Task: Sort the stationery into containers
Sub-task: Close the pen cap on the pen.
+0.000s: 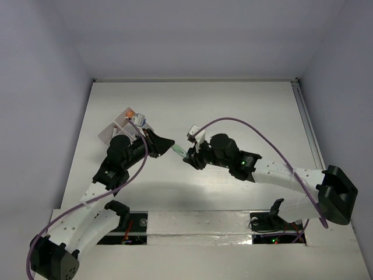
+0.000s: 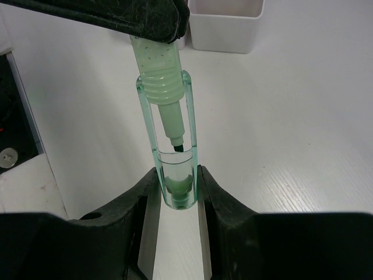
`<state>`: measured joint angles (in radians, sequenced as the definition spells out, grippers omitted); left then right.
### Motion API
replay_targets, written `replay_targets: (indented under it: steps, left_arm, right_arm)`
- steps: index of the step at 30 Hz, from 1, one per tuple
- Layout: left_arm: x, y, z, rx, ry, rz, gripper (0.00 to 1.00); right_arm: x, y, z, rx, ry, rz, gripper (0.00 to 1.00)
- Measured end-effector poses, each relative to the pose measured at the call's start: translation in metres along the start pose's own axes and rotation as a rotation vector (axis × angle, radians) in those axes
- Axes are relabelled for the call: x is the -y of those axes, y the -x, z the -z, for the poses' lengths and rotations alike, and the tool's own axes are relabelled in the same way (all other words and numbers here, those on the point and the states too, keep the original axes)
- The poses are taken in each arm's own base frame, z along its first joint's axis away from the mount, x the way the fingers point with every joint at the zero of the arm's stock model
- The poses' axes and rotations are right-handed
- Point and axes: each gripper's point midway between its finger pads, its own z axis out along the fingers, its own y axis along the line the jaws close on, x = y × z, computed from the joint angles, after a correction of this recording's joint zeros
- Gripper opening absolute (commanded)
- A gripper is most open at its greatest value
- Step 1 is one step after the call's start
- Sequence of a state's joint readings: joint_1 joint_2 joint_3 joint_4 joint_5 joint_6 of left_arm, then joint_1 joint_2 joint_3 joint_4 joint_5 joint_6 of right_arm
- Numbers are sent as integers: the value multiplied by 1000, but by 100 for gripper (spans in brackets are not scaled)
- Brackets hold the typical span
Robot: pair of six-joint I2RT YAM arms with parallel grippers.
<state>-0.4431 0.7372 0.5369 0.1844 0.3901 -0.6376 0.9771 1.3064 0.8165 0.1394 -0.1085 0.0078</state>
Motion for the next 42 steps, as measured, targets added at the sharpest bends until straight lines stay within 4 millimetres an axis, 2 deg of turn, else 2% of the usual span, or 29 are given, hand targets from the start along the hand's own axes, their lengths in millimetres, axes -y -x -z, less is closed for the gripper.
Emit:
replay_targets:
  steps: [10, 25, 42]
  left_arm:
    - [-7, -11, -3, 11, -19, 25, 0]
    - [-1, -15, -10, 46, -39, 41, 0]
    - [7, -28, -14, 4, -26, 0, 0]
  right_arm:
    - [-1, -11, -1, -56, -1, -28, 0]
    - [-6, -15, -1, -79, 17, -78, 0]
    - [-7, -15, 11, -136, 19, -54, 0]
